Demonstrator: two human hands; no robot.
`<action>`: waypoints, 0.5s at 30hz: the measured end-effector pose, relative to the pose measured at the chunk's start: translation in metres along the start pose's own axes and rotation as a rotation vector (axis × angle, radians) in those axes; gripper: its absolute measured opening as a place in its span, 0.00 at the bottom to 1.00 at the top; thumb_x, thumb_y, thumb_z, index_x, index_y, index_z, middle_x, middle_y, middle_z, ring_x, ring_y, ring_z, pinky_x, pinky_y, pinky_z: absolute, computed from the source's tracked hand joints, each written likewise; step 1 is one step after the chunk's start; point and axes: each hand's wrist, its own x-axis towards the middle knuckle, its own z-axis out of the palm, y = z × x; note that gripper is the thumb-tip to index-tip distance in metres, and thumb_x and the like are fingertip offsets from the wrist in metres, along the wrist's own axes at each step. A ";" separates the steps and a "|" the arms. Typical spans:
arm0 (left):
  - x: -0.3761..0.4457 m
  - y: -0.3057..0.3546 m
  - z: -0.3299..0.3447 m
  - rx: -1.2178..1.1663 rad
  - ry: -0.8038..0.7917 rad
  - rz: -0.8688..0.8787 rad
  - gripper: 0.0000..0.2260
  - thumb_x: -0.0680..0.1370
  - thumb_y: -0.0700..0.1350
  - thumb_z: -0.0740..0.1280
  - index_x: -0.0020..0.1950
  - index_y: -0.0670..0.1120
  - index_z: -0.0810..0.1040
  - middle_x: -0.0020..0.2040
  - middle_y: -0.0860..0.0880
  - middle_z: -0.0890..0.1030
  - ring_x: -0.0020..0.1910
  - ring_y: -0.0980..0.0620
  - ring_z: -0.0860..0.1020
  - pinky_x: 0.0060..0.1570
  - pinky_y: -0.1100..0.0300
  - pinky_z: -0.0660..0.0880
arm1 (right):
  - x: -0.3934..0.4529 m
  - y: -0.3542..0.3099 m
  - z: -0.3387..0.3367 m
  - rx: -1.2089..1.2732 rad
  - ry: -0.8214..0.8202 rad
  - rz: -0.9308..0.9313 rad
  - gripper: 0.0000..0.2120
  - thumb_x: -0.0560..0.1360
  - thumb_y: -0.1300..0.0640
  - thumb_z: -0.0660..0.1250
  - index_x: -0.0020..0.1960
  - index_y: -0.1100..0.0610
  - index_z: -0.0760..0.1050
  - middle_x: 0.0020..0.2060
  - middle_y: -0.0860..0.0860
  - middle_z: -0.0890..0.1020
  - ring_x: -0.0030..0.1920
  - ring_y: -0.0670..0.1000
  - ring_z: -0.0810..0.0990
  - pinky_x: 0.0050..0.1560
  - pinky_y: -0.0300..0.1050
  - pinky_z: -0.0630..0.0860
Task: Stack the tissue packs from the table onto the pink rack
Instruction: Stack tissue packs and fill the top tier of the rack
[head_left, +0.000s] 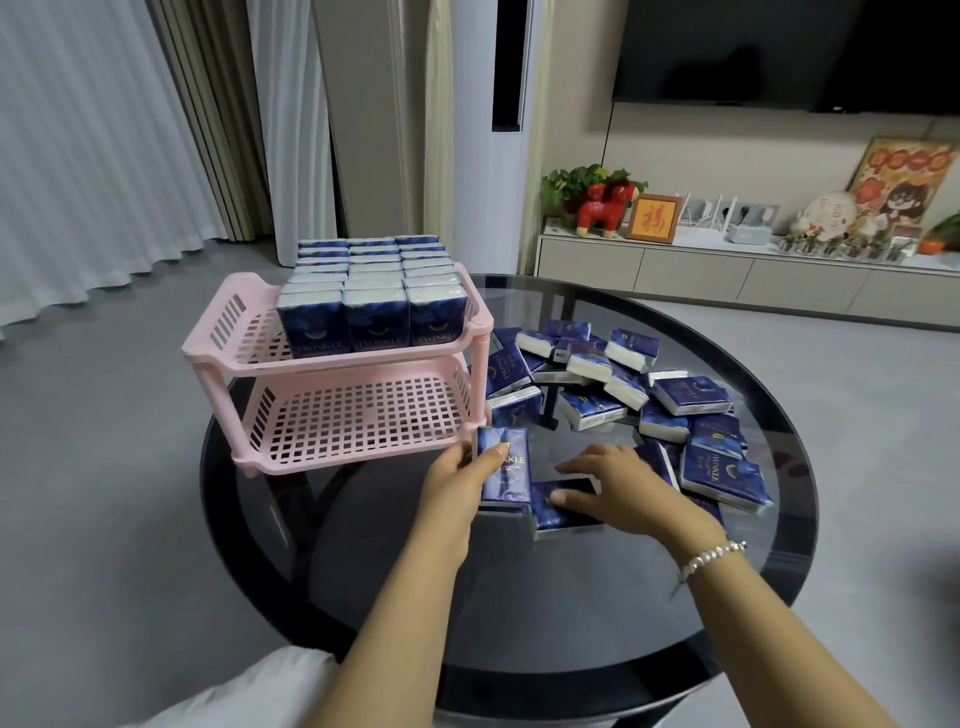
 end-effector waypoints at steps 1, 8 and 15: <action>0.000 0.000 0.000 -0.001 -0.001 -0.001 0.09 0.75 0.38 0.68 0.54 0.42 0.81 0.49 0.45 0.84 0.46 0.50 0.81 0.59 0.50 0.75 | -0.001 0.000 0.000 0.054 -0.067 -0.026 0.26 0.73 0.40 0.65 0.68 0.50 0.71 0.62 0.50 0.72 0.65 0.54 0.68 0.64 0.47 0.67; 0.003 -0.001 -0.003 0.028 0.016 0.019 0.11 0.76 0.39 0.68 0.58 0.43 0.79 0.53 0.45 0.83 0.49 0.49 0.81 0.58 0.51 0.75 | -0.015 -0.010 0.006 0.169 0.048 0.015 0.17 0.72 0.48 0.70 0.51 0.54 0.67 0.44 0.48 0.74 0.47 0.51 0.72 0.43 0.46 0.69; 0.001 0.000 0.002 0.045 -0.032 0.044 0.16 0.79 0.40 0.65 0.64 0.55 0.74 0.62 0.51 0.78 0.60 0.51 0.77 0.65 0.49 0.72 | -0.019 -0.015 0.019 0.755 0.447 0.171 0.11 0.78 0.55 0.61 0.60 0.54 0.75 0.48 0.48 0.81 0.44 0.48 0.78 0.44 0.43 0.73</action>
